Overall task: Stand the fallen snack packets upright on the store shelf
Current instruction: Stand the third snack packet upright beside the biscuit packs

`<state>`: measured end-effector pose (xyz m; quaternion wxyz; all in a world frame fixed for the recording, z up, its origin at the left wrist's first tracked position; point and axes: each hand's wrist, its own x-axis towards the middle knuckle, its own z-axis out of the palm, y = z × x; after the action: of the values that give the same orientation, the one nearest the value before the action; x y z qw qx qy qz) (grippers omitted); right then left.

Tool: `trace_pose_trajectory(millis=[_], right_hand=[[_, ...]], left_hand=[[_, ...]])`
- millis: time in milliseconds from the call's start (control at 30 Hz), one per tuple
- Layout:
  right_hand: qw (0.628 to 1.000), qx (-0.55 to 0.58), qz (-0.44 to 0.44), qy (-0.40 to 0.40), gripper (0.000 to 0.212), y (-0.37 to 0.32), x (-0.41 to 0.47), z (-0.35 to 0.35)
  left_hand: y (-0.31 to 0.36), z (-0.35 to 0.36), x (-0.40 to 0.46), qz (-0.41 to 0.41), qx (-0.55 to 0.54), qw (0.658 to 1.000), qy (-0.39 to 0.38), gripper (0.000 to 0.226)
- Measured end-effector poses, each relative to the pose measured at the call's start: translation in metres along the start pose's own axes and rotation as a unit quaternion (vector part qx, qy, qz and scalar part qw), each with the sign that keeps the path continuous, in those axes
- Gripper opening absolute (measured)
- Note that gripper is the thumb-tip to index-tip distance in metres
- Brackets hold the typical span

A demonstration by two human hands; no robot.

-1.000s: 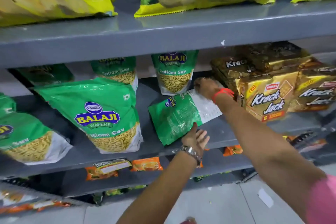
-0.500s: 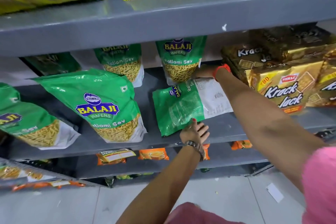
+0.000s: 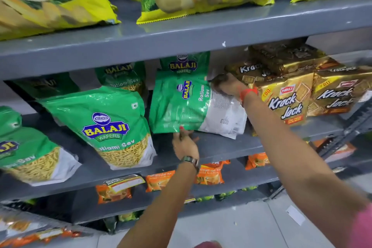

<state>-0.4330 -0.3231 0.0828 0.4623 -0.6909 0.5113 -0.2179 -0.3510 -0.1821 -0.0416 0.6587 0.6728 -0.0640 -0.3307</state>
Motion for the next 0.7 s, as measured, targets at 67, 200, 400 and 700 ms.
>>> trace_pose_trajectory(millis=[67, 200, 400, 700], right_hand=[[0.998, 0.002, -0.026, 0.051, 0.014, 0.003, 0.001, -0.001], [0.976, 0.173, -0.041, 0.123, 0.010, 0.018, 0.001, 0.003], [0.934, 0.342, -0.002, 0.105, 0.034, 0.054, -0.007, 0.019], [0.927, 0.357, -0.005, 0.119, 0.041, 0.082, -0.009, 0.036]], left_hand=[[0.016, -0.005, 0.006, 0.065, 0.024, 0.997, 0.014, 0.036], [0.051, -0.002, 0.016, 0.145, 0.103, 0.982, 0.055, 0.038], [0.090, 0.016, 0.034, 0.232, 0.169, 0.953, 0.096, 0.026], [0.091, 0.012, 0.053, 0.290, 0.275, 0.908, 0.129, 0.022]])
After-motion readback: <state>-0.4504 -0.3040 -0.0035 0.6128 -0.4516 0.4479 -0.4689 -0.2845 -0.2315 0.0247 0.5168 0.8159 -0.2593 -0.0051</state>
